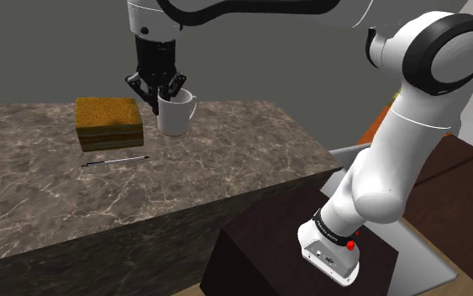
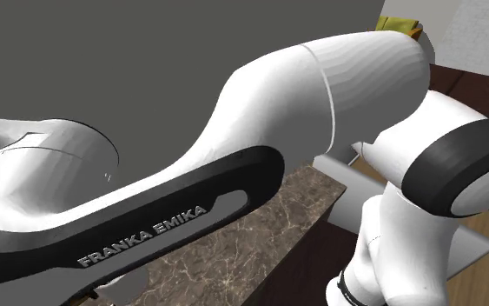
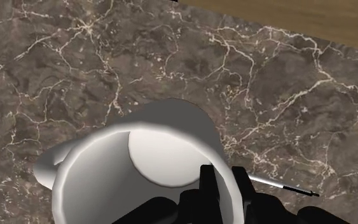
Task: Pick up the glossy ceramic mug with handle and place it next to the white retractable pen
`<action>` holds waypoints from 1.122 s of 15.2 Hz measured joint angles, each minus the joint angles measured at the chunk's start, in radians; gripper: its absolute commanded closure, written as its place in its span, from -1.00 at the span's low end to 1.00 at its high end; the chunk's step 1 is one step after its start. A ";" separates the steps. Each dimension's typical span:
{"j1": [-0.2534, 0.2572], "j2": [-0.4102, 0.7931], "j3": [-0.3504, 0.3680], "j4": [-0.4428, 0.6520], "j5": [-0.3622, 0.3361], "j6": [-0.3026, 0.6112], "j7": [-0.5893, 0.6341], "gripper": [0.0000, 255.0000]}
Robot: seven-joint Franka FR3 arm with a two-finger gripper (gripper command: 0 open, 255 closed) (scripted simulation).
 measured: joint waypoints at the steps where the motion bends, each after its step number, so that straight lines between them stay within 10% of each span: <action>1: 0.014 0.025 0.008 0.028 -0.009 -0.006 0.022 1.00; 10: 0.212 0.347 0.044 0.479 -0.130 -0.164 0.205 1.00; 17: 0.223 0.380 0.041 0.444 -0.141 -0.099 0.225 1.00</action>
